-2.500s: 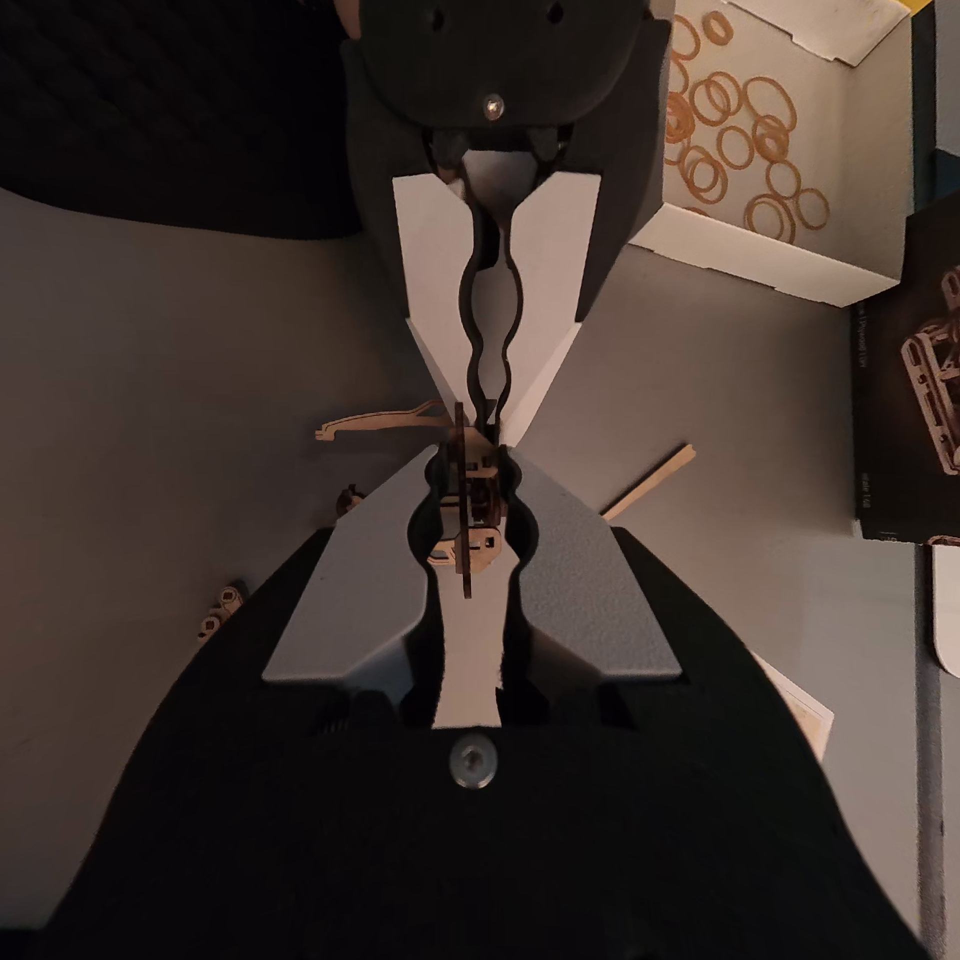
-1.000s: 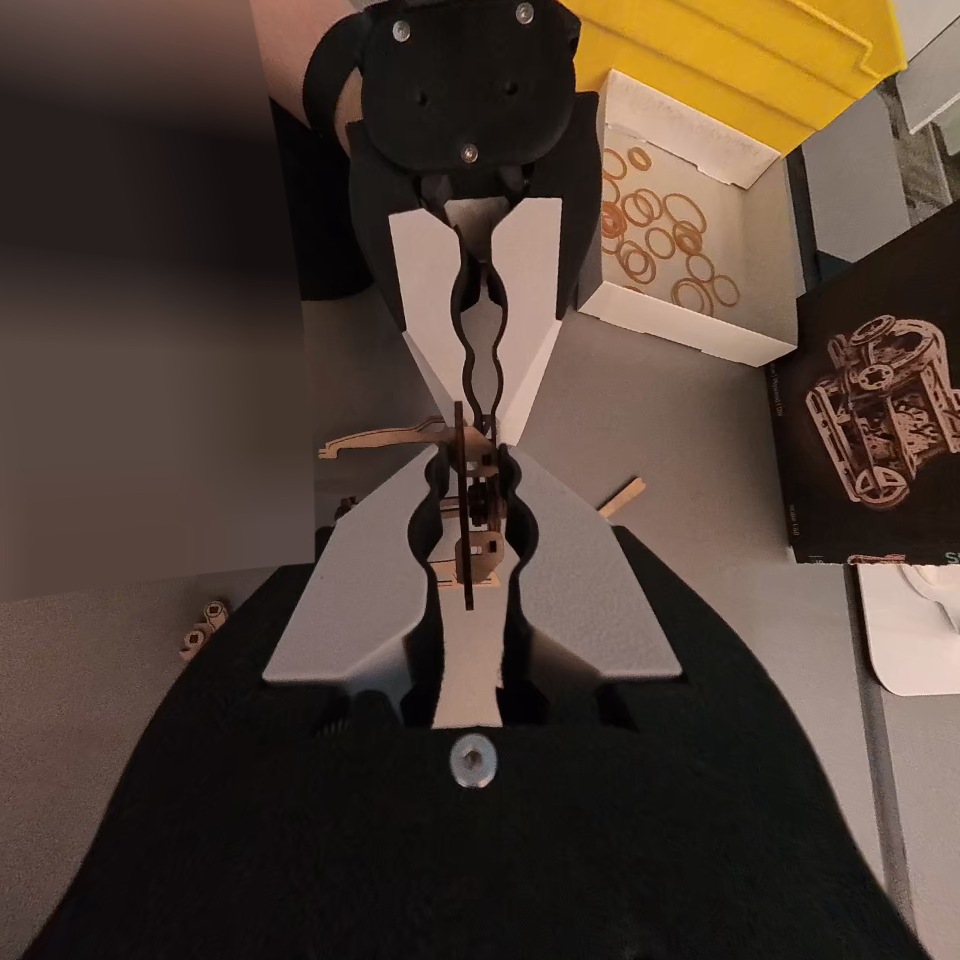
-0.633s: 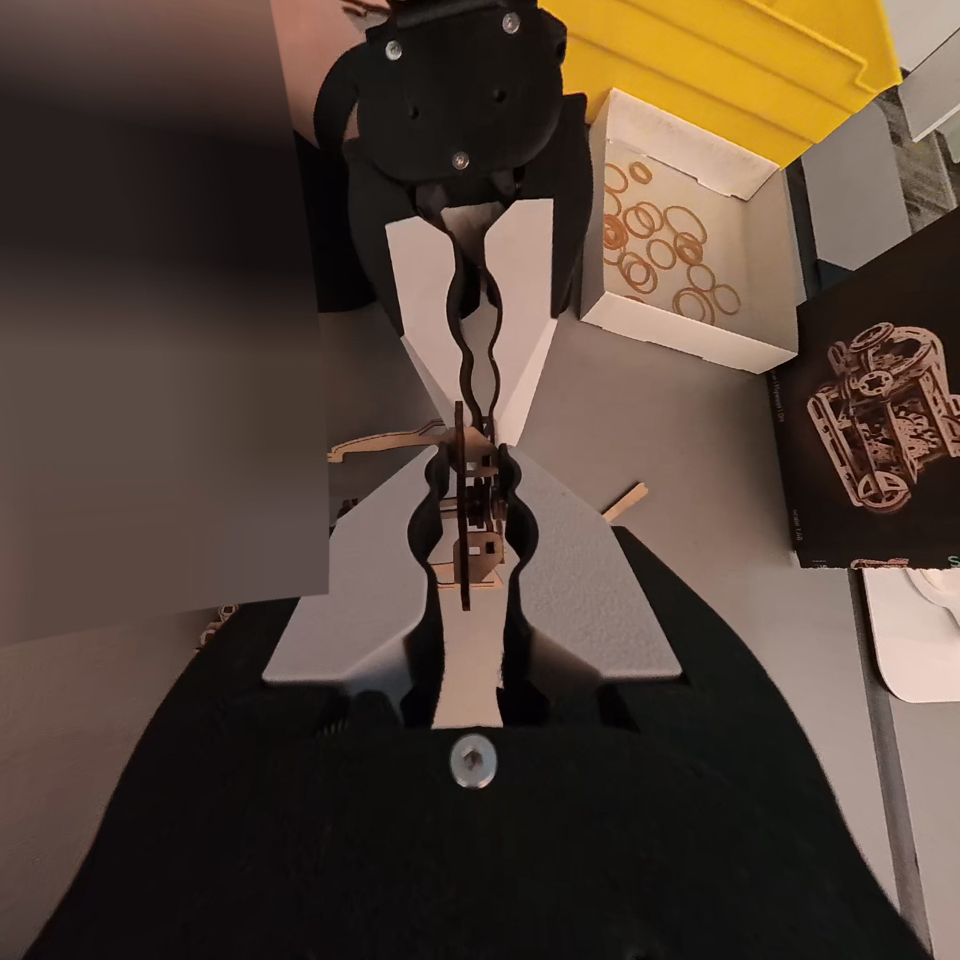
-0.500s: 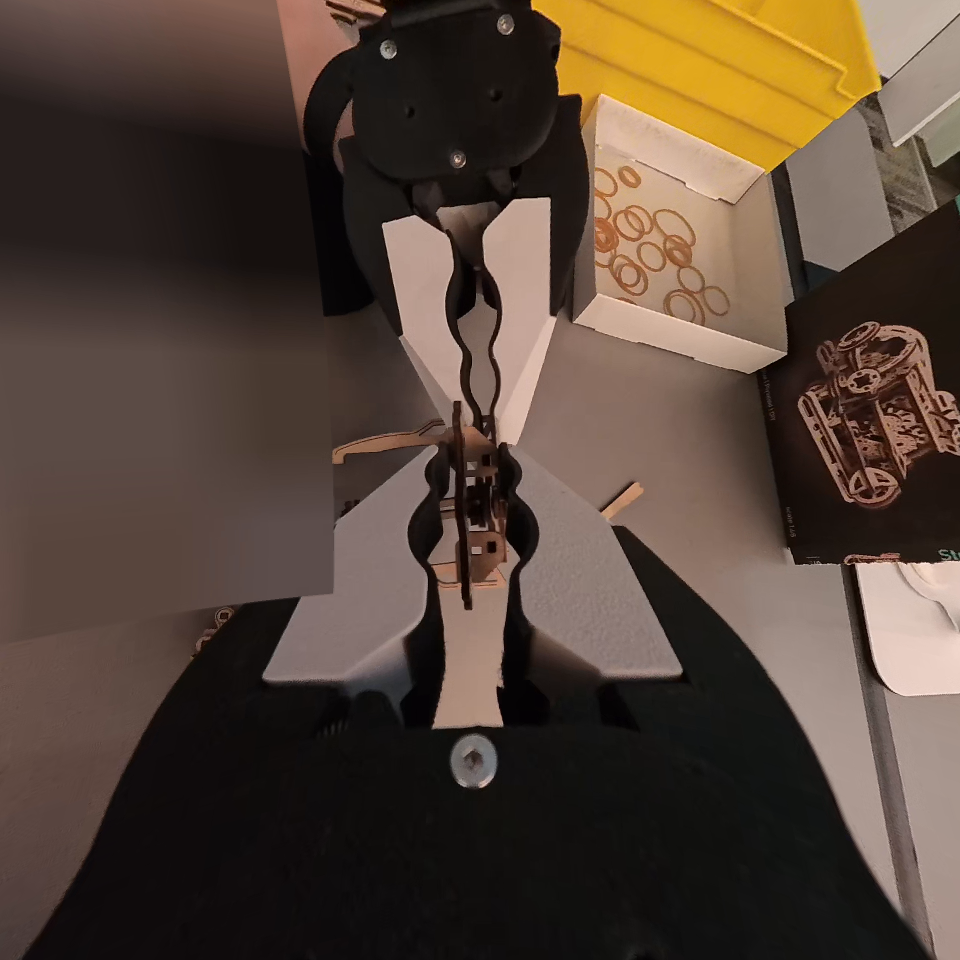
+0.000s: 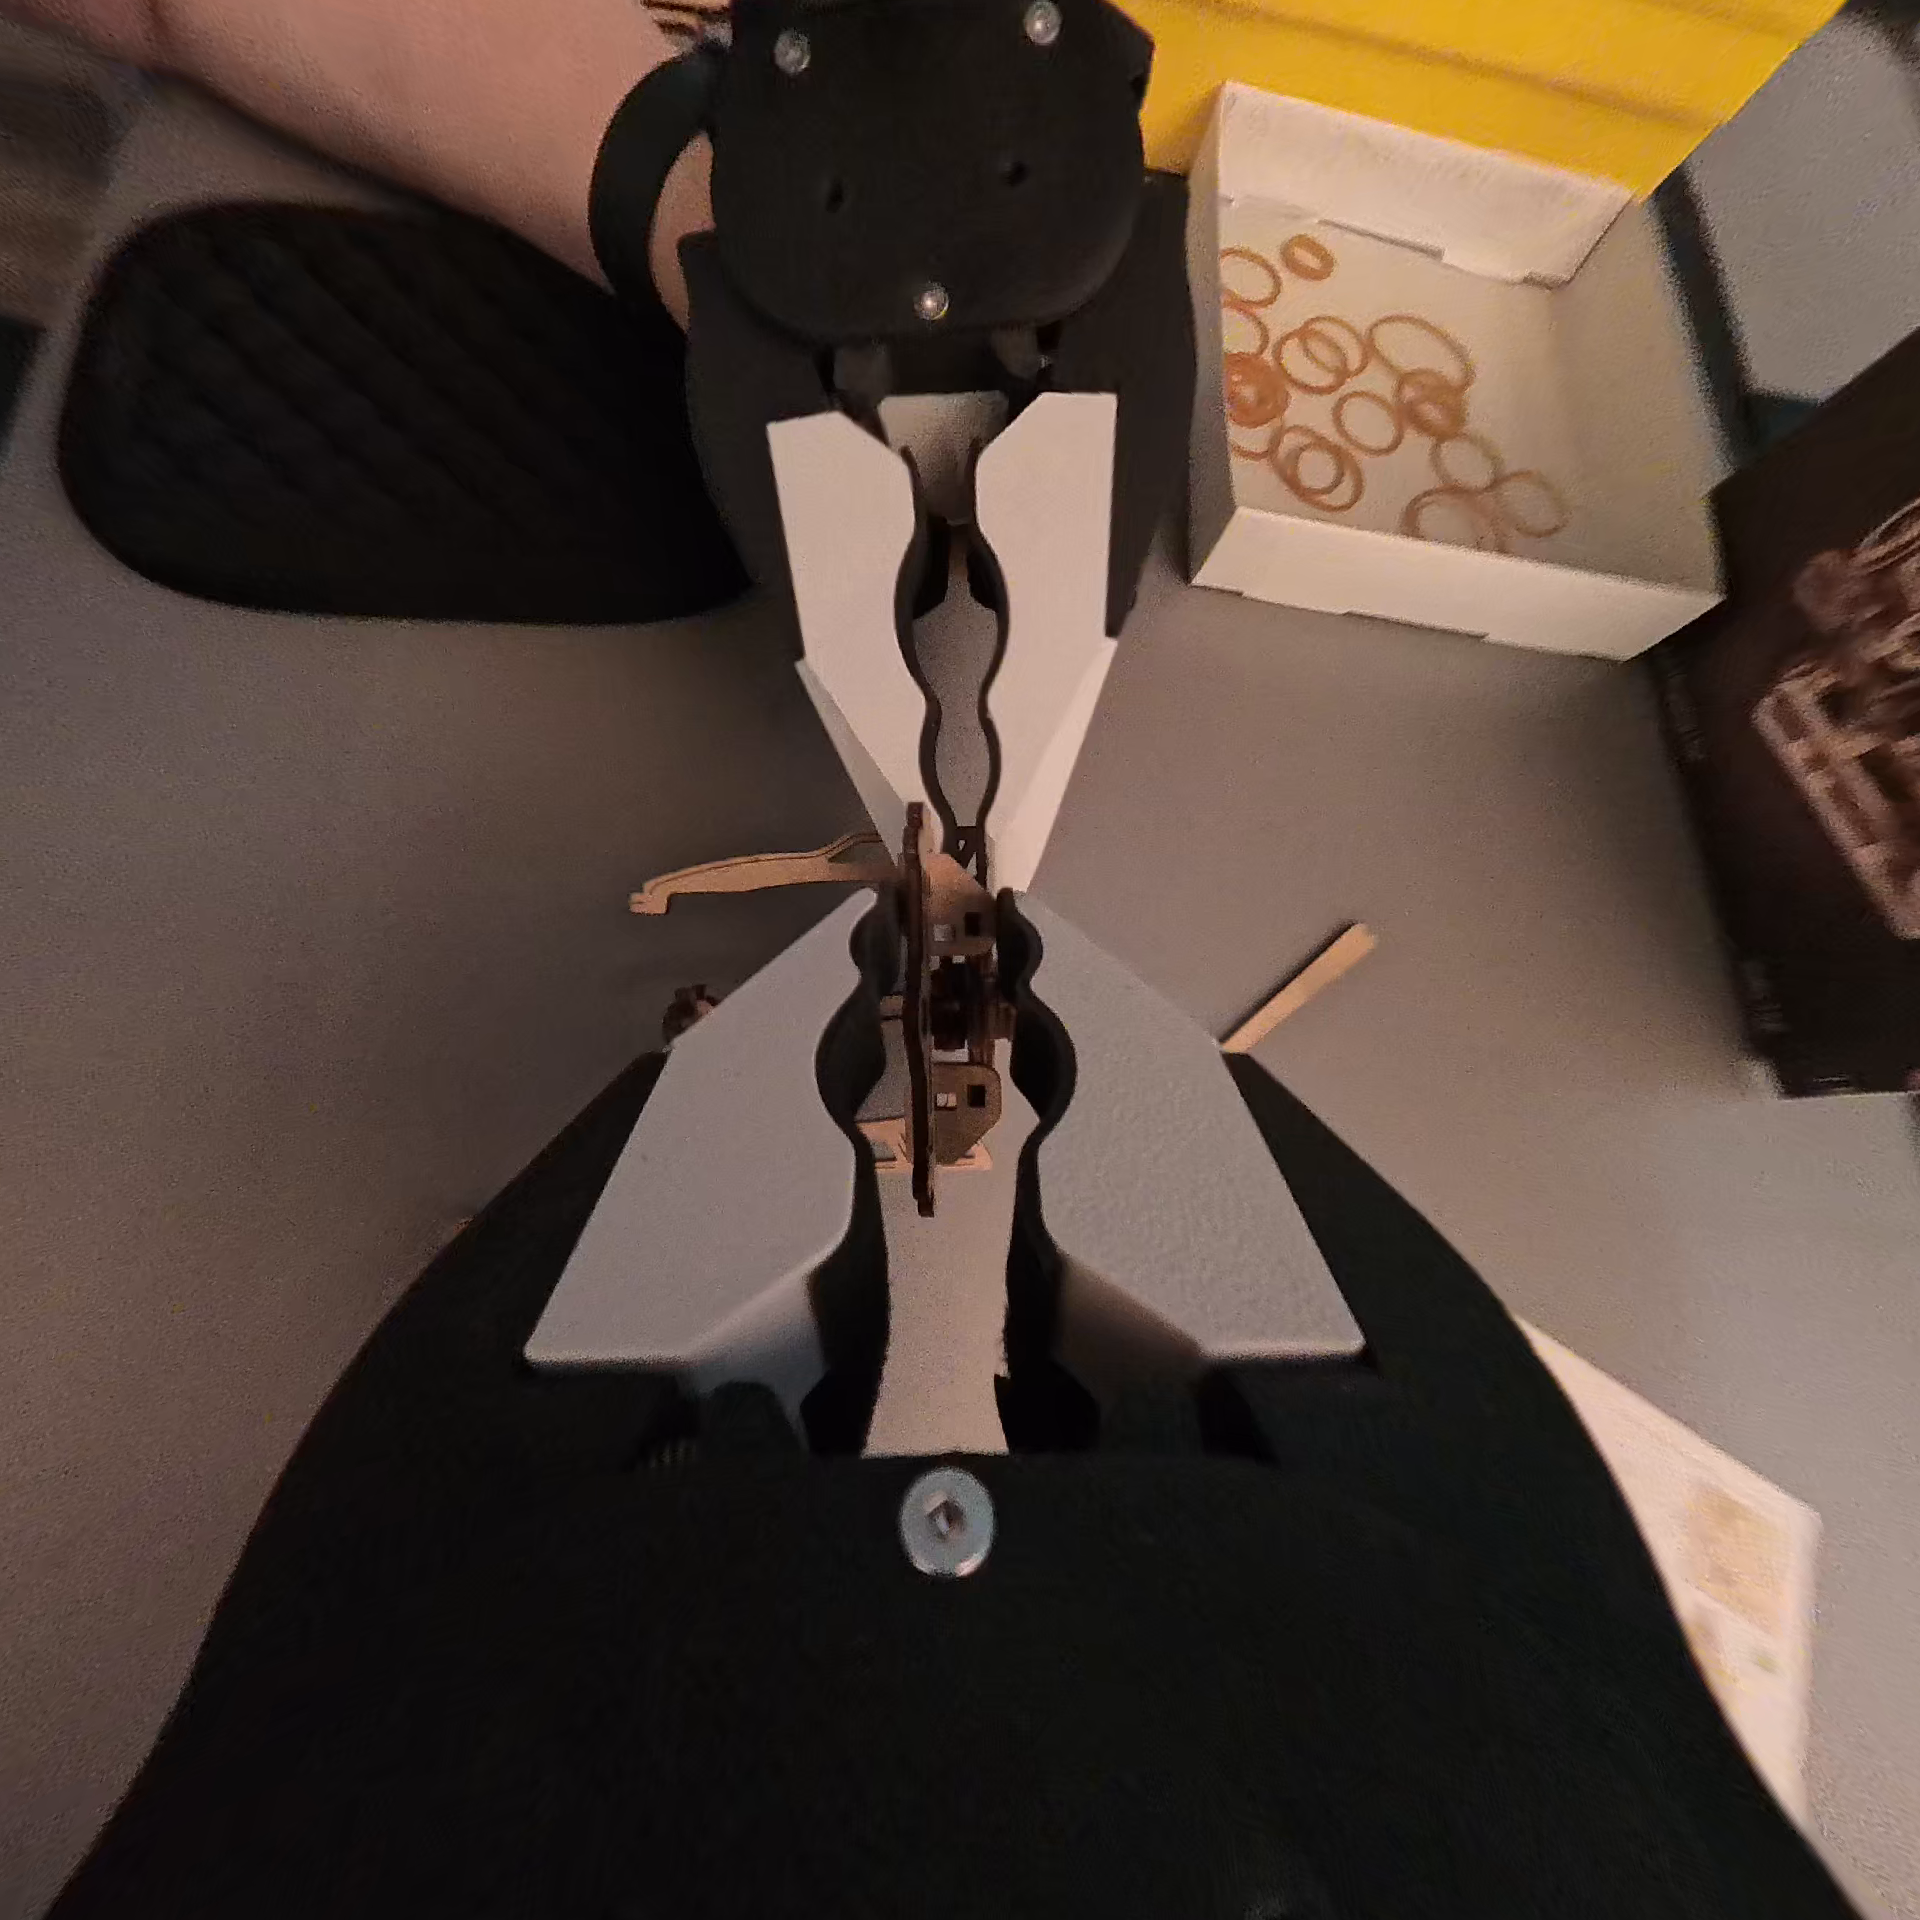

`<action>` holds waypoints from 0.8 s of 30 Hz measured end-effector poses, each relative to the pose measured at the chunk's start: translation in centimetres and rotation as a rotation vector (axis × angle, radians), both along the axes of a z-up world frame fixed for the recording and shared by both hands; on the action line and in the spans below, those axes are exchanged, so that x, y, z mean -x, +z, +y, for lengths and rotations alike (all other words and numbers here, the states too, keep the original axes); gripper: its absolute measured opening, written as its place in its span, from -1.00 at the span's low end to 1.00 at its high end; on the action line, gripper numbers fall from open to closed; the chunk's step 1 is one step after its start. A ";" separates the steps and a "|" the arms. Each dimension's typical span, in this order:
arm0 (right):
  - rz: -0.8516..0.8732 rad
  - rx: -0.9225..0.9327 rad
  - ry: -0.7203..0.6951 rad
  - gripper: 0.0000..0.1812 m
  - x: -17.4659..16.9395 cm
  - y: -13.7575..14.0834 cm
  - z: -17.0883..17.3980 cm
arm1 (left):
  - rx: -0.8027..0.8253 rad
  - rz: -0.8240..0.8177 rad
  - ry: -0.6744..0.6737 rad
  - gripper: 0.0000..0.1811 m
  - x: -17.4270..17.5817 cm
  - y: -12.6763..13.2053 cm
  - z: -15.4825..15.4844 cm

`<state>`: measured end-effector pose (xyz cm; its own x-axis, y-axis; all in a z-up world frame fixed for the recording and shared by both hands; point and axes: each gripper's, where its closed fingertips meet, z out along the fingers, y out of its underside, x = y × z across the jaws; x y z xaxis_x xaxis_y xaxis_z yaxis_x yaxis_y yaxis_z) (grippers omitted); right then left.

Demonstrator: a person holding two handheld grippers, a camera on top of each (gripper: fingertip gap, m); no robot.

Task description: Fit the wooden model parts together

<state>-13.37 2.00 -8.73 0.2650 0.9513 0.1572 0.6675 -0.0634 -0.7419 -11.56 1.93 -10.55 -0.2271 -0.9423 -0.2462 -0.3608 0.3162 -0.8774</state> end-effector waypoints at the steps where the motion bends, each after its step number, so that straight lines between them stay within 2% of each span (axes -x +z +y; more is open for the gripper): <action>1: 0.028 0.062 -0.003 -0.81 -0.1 0.0 0.3 | 0.046 0.007 0.005 -1.00 -0.1 -0.1 0.1; 7: 0.203 0.434 -0.005 -0.81 -0.4 -0.3 1.3 | 0.323 0.057 0.004 -1.00 -0.2 -0.4 0.6; 11: 0.187 0.462 -0.003 -0.81 -0.7 -1.2 1.4 | 0.343 0.104 0.016 -1.00 -0.4 -1.0 0.8; 24: 0.288 0.570 -0.001 -0.81 -1.2 -1.1 2.1 | 0.449 0.122 0.027 -0.99 -0.9 -1.0 1.4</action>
